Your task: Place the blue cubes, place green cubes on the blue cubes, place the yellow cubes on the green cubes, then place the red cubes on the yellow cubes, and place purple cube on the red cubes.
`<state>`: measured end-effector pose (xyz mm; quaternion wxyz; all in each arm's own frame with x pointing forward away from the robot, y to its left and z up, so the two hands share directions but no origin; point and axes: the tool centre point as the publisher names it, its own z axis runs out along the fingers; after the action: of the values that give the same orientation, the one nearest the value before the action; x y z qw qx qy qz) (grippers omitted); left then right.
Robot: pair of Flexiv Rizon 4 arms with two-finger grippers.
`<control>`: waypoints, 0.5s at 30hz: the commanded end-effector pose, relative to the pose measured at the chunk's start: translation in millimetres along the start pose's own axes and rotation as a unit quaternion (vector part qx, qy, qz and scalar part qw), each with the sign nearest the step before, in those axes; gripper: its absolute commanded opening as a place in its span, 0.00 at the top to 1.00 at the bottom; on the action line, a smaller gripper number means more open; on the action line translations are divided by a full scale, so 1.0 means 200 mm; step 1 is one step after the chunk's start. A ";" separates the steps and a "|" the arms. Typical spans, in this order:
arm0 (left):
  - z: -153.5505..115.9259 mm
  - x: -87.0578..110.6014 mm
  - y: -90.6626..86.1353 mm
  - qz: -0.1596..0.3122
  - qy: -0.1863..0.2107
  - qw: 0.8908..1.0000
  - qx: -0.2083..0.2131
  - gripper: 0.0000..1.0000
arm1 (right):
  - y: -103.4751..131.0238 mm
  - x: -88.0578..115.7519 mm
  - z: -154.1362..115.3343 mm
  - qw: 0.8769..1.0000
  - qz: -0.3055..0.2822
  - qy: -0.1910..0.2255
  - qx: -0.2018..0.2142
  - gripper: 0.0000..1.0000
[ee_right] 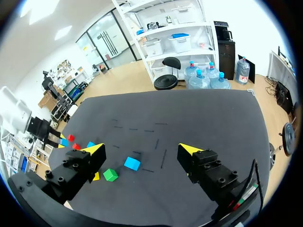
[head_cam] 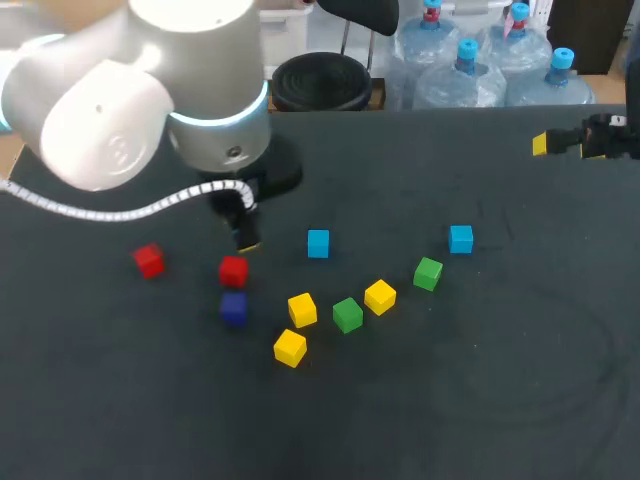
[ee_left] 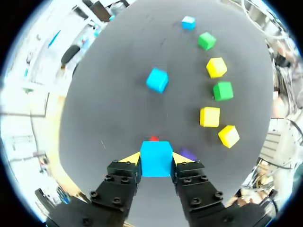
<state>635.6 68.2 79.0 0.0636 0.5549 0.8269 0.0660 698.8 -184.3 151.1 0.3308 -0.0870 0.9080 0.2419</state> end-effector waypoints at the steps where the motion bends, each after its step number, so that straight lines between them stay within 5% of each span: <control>1: 0.00 -0.16 0.05 0.035 0.003 0.999 -0.002 1.00 | 0.00 0.00 0.00 1.000 0.000 0.000 -0.001 0.00; 9: -0.03 -0.35 0.10 0.100 -0.019 0.995 -0.013 1.00 | 0.00 0.00 0.00 1.000 0.000 0.000 -0.001 0.00; 15: -0.03 -0.38 0.10 0.116 -0.007 0.993 -0.013 1.00 | 0.00 0.00 0.00 1.000 0.000 0.000 -0.001 0.00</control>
<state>676.5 11.1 91.0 0.0791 0.6469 0.7547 0.0749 698.8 -184.3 151.1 0.3308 -0.0870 0.9080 0.2419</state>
